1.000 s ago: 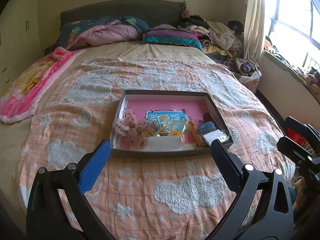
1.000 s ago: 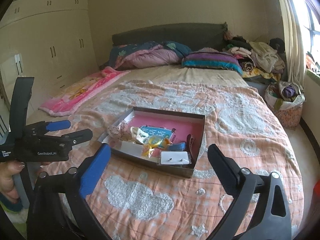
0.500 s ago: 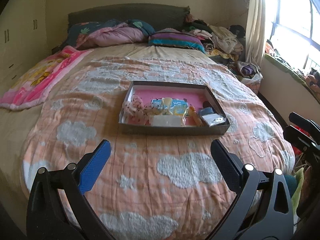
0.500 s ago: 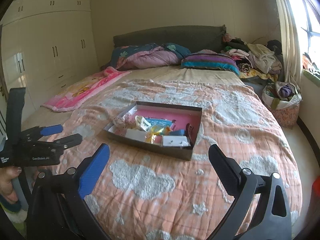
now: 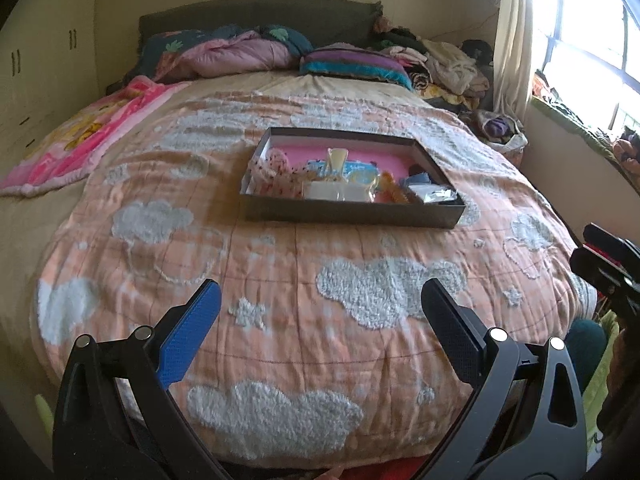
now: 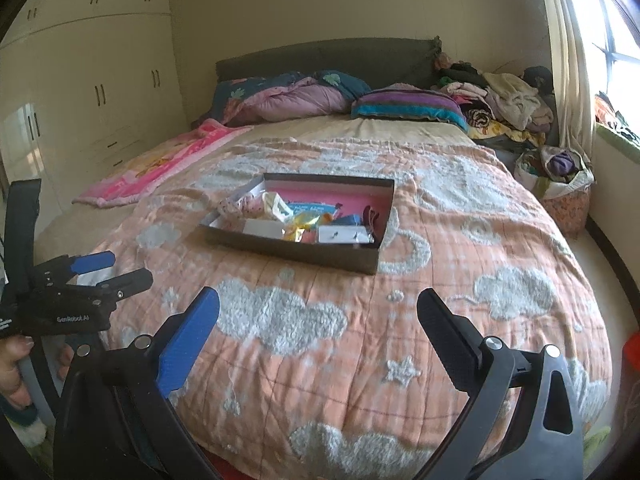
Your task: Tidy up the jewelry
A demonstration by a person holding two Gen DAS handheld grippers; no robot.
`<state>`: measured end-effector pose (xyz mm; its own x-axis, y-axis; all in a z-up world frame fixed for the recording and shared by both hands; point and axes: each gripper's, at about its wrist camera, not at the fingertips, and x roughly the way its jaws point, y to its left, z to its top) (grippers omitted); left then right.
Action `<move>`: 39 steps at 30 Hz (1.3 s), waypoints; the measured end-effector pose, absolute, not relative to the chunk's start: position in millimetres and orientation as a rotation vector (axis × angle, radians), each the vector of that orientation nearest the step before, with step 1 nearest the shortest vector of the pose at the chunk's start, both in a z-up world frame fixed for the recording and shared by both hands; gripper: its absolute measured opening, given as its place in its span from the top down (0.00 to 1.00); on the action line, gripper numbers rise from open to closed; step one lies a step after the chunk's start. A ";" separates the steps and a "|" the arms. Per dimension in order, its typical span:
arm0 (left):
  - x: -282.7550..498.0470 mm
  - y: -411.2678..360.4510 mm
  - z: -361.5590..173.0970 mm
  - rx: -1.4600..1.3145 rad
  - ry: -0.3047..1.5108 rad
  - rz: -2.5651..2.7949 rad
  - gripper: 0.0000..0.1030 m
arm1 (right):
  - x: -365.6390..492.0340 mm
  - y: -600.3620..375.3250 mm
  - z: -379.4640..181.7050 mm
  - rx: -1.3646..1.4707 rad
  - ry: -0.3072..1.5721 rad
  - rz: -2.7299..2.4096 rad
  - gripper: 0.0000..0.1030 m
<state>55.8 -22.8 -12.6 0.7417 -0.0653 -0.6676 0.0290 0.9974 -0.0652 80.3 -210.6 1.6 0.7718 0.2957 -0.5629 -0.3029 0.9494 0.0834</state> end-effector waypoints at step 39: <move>52.3 -26.1 -5.1 -0.044 0.728 -0.058 0.09 | 78.2 -205.5 1.8 -0.014 0.619 0.328 0.04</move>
<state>52.3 -26.1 -5.1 0.7453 -0.0681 -0.6633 0.0374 0.9975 -0.0604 78.2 -205.5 1.8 0.7646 0.2975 -0.5717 -0.3055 0.9484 0.0849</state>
